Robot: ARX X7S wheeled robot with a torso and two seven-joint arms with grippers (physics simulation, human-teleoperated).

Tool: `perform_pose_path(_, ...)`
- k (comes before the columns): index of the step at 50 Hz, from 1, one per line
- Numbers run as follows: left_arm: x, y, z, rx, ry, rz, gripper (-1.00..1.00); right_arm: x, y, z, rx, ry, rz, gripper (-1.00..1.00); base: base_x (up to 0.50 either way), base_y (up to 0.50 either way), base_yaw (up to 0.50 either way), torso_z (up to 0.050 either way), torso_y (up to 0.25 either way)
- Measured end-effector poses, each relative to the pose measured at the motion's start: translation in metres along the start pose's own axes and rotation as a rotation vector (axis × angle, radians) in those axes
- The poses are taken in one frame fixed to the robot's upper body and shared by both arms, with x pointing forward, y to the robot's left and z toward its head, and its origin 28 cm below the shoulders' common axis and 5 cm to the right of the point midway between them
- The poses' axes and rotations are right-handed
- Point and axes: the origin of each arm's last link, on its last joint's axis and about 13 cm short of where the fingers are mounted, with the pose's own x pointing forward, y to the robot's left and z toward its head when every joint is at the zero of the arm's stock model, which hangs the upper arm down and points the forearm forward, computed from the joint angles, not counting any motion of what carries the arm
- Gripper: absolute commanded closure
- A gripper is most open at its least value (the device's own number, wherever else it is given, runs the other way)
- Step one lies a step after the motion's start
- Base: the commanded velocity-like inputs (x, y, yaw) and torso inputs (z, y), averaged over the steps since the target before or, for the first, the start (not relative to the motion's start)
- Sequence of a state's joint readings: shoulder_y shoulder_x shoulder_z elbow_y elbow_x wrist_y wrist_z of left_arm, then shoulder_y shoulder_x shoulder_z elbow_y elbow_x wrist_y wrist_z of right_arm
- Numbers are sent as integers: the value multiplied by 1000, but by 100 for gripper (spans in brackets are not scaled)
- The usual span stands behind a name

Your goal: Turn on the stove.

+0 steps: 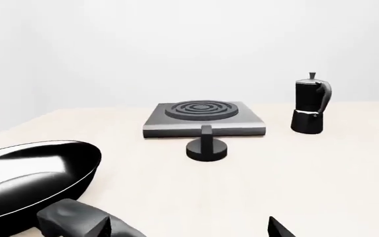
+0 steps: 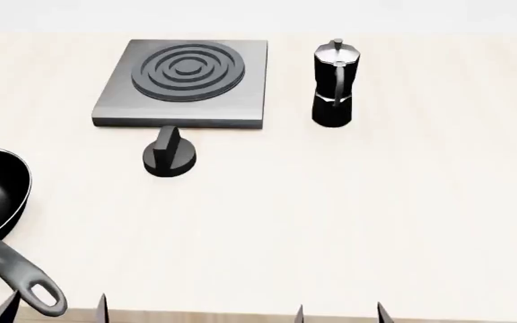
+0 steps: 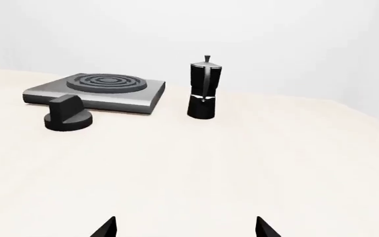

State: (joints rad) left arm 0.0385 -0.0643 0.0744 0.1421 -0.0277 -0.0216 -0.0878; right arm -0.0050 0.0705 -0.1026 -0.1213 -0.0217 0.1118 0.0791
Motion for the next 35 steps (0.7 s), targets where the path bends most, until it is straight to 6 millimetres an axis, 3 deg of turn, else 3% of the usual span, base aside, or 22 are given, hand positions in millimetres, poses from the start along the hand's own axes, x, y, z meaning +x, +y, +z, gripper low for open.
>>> perform_pose_path(35,2,-4,102,51,-256,10,-100,-8,6,112,-143,-188,38,-100,0,0,0,0,0)
